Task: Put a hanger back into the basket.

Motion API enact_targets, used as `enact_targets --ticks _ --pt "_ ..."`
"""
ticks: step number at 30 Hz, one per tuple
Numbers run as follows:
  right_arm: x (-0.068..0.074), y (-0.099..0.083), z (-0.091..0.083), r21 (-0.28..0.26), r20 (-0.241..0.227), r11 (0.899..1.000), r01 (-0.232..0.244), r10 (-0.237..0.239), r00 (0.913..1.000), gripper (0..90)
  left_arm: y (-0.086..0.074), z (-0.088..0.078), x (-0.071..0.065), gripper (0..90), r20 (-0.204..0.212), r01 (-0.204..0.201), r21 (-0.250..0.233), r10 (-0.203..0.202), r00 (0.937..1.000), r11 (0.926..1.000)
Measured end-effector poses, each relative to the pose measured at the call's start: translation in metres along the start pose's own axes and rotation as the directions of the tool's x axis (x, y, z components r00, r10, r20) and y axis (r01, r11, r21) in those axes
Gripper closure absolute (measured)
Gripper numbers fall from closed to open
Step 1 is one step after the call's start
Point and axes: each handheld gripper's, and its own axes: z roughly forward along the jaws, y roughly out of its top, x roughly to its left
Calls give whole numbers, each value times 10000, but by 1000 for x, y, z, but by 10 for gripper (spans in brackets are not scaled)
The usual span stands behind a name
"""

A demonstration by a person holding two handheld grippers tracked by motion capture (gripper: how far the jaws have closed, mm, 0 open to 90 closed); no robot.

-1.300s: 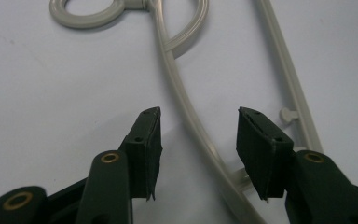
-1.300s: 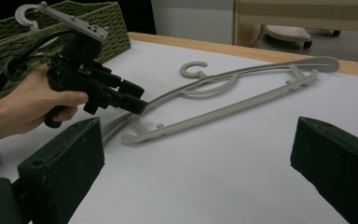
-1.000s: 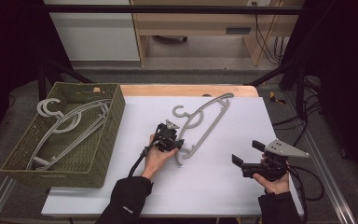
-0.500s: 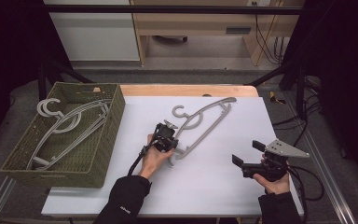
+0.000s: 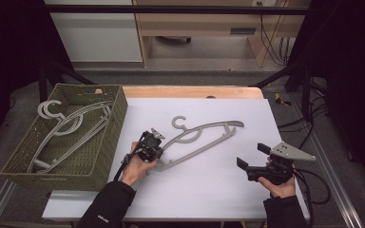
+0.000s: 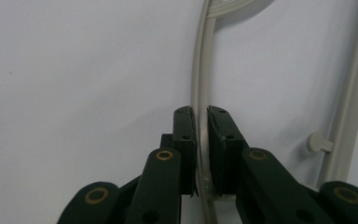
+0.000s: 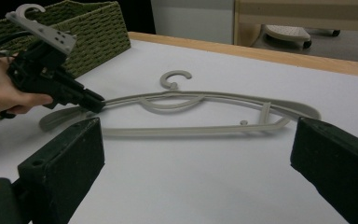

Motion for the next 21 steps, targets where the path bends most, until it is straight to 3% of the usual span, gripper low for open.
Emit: enact_targets --ticks 5,14,18,21 --pt "0 0 0 8 0 10000 38 -38 10000 30 -13 -9 -1 817 57 -252 222 250 9997 9994" --pt "0 0 1 36 14 10000 45 -45 10000 30 -8 -3 2 759 335 -200 175 194 9993 9996" --pt "0 0 1 18 17 10000 47 -47 10000 30 -2 -2 6 753 616 -128 716 84 9981 9974" --pt "1 0 1 -46 18 10000 -62 63 10000 30 2 -1 1 762 343 -346 1023 312 9989 9942"
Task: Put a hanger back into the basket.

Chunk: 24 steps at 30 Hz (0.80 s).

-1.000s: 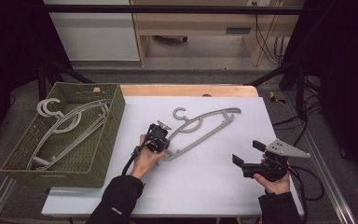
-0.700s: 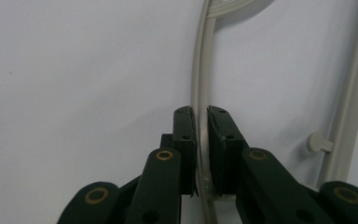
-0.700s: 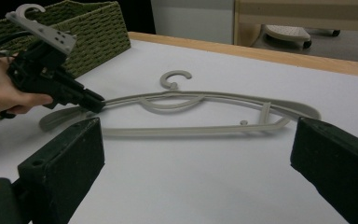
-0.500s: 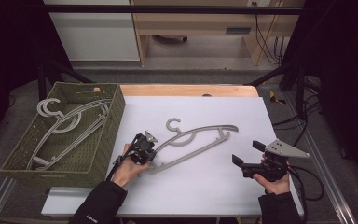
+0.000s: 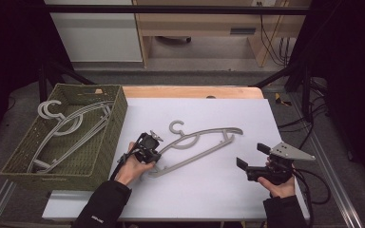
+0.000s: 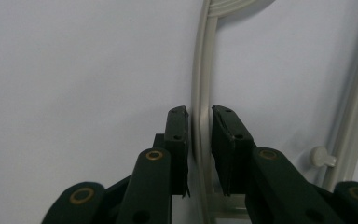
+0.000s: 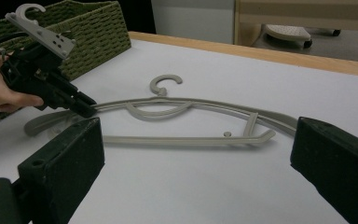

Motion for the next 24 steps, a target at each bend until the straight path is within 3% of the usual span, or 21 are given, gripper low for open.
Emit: enact_targets --ticks 5,14,17,24 --pt "1 1 -1 -12 -87 10000 -17 17 10000 29 1 0 1 801 212 9 68 -10 9998 10000" --pt "0 0 -1 34 -29 10000 17 -17 10000 28 1 -1 -8 825 -348 -600 75 602 9976 9982" --pt "-1 1 -2 -15 -26 10000 -2 2 10000 28 -4 -5 -10 827 -218 -681 -161 677 9975 9975" --pt "-1 0 -1 1 -12 10000 10 -10 10000 28 -19 -25 -12 828 -411 -794 -1007 756 9963 9917"
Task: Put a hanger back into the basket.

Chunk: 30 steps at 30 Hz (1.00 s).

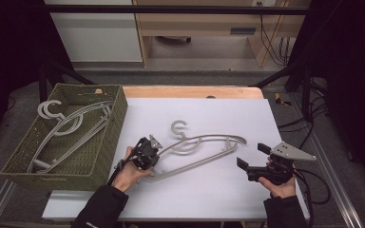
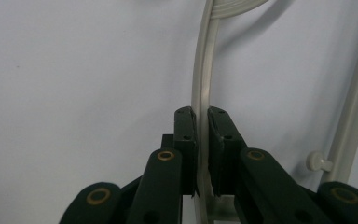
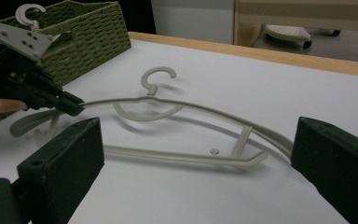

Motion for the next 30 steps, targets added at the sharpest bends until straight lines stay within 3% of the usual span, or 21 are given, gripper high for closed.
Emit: enact_targets --ticks 3,10,20,30 --pt "0 0 0 31 26 10000 -19 19 10000 28 -7 -10 2 828 164 215 -353 -209 9996 9991" --pt "0 -1 -1 8 37 10000 30 -30 10000 28 -8 -39 -2 827 -62 340 -995 -348 9994 9945" --pt "-1 -1 -4 7 46 10000 41 -41 10000 28 -8 -73 -1 827 -573 321 -1373 -403 9975 9900" --pt "-2 -1 -4 -38 105 10000 25 -25 9999 28 -6 -106 12 827 -1012 346 -1759 -531 9935 9838"
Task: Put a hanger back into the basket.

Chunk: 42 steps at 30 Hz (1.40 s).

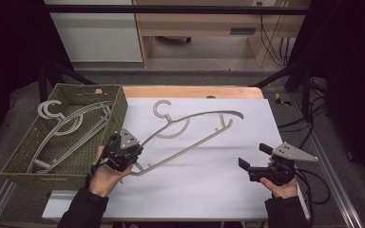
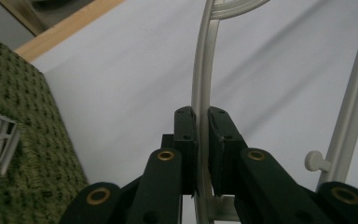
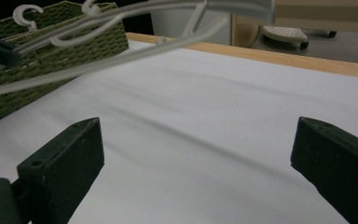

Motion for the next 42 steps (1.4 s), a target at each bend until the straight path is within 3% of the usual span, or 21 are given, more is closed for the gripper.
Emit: enact_targets --ticks 7,12,20,31,38,42 --pt "0 -1 2 79 20 10000 -5 5 10000 28 5 -23 14 827 -347 -14 -481 -3 9994 9988" --pt "1 -1 2 70 10 10000 -36 35 10000 27 7 -42 33 827 -693 -23 -642 -22 9976 9979" --pt "0 -1 3 127 41 9999 23 -24 10000 27 1 -67 71 827 -1360 458 -823 -567 9891 9956" --pt "0 -3 5 230 58 9997 114 -115 9999 27 -22 -88 119 826 -1998 1245 -931 -1410 9696 9878" --pt "-1 -3 6 272 43 9995 145 -146 9999 27 -37 -94 149 826 -2697 1612 -626 -1722 9474 9849" --pt "0 -3 6 280 71 9996 93 -95 9999 27 -44 -94 163 826 -3170 1659 -343 -1681 9334 9856"
